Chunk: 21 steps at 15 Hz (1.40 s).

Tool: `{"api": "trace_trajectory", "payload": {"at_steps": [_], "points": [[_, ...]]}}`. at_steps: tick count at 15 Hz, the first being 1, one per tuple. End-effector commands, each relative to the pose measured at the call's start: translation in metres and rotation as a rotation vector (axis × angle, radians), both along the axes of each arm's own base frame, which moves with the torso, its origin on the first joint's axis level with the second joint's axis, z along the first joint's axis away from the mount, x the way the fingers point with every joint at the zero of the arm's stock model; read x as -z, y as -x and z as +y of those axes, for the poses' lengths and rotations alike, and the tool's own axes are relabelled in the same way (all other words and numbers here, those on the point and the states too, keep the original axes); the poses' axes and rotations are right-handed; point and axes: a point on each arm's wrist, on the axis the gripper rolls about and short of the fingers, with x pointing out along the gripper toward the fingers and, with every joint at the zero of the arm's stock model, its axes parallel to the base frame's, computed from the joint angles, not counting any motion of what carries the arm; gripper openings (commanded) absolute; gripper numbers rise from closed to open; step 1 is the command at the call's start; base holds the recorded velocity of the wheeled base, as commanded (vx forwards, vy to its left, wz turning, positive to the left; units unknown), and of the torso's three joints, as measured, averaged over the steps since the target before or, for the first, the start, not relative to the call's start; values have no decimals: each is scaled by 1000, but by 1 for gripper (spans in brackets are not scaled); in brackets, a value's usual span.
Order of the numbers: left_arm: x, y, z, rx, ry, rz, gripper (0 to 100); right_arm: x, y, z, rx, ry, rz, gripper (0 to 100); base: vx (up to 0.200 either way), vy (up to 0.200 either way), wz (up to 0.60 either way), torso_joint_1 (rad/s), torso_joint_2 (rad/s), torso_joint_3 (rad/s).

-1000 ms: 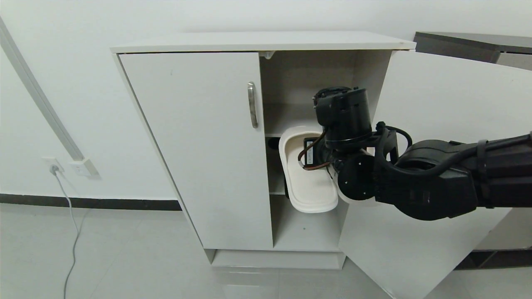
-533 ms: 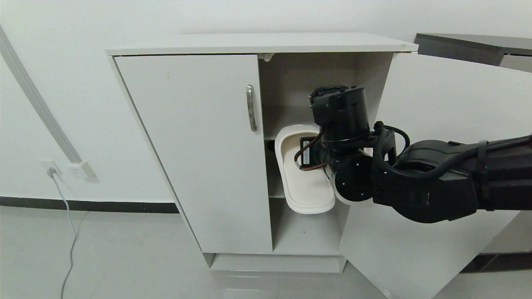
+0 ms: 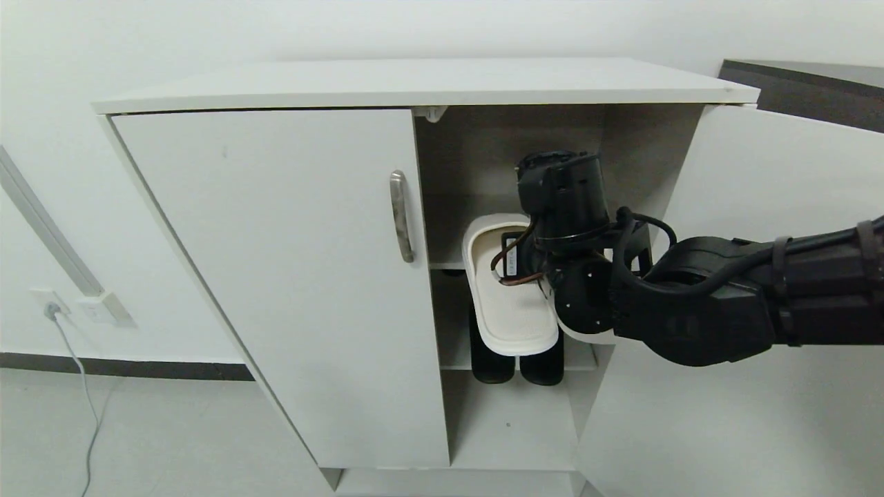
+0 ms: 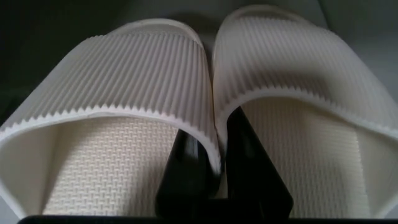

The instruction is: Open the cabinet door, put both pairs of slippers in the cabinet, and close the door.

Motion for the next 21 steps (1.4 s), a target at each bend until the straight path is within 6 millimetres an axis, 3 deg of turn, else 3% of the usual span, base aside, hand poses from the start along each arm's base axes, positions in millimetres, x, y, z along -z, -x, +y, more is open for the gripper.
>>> {"api": "trace_trajectory", "payload": {"at_steps": [1, 3, 9, 14, 21], "points": [[0, 0, 0, -2, 1, 0, 0, 5, -3, 4, -1, 0, 1, 0, 200, 0, 0, -2, -2, 2], [0, 0, 0, -2, 1, 0, 0, 13, -15, 8, 14, -7, -5, 0, 100, 0, 0, 1, 1, 1], [0, 0, 0, -2, 2, 0, 0, 9, -38, 9, 53, -36, -32, 0, 0, 0, 0, 0, 0, 0], [0, 0, 0, -2, 2, 0, 0, 17, -68, 13, 92, -48, -48, 0, 0, 0, 0, 0, 0, 0], [0, 0, 0, -2, 2, 0, 0, 9, -75, 9, 85, -27, -29, 0, 0, 0, 0, 0, 0, 0]]}}
